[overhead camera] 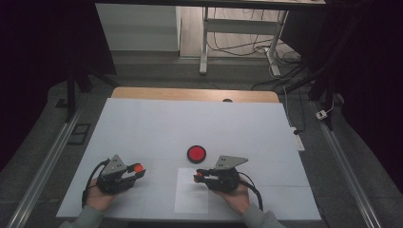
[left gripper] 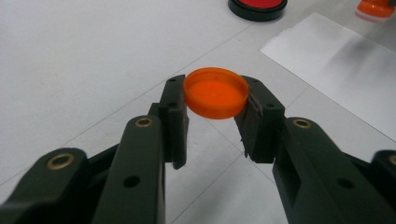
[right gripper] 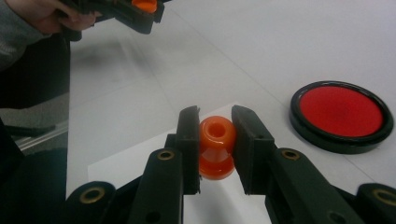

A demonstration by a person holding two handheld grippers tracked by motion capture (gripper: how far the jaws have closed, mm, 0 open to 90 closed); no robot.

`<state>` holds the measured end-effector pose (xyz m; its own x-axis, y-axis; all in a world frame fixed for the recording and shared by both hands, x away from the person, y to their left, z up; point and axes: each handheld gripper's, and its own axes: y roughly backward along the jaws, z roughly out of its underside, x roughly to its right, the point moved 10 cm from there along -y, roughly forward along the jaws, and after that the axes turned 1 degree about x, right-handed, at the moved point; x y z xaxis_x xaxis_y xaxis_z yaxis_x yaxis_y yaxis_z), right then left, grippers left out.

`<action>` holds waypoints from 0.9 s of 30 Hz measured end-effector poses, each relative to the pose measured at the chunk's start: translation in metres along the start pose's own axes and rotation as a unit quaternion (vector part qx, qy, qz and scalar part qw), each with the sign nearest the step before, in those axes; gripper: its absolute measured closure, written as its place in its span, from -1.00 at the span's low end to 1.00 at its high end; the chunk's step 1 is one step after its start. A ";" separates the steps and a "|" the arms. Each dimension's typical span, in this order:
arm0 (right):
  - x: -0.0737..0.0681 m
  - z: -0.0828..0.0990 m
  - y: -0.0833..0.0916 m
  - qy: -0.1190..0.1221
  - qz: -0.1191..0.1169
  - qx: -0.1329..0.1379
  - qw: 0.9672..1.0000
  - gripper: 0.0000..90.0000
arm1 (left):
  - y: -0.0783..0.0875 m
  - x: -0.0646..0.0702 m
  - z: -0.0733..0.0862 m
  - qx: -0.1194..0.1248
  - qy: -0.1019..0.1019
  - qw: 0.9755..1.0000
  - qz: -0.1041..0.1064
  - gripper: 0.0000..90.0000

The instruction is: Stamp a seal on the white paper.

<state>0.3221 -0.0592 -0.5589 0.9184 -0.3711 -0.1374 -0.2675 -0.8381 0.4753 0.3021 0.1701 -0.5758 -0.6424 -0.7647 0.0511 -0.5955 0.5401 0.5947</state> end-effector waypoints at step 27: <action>-0.009 0.024 -0.024 0.048 0.001 -0.058 0.997 0.61 | 0.000 -0.001 0.001 -0.002 -0.001 1.000 -0.001 0.44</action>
<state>0.3129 -0.0458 -0.5901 0.9428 -0.3289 -0.0547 -0.2399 -0.7831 0.5737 0.3019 0.1712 -0.5766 -0.6420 -0.7651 0.0488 -0.5947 0.5371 0.5982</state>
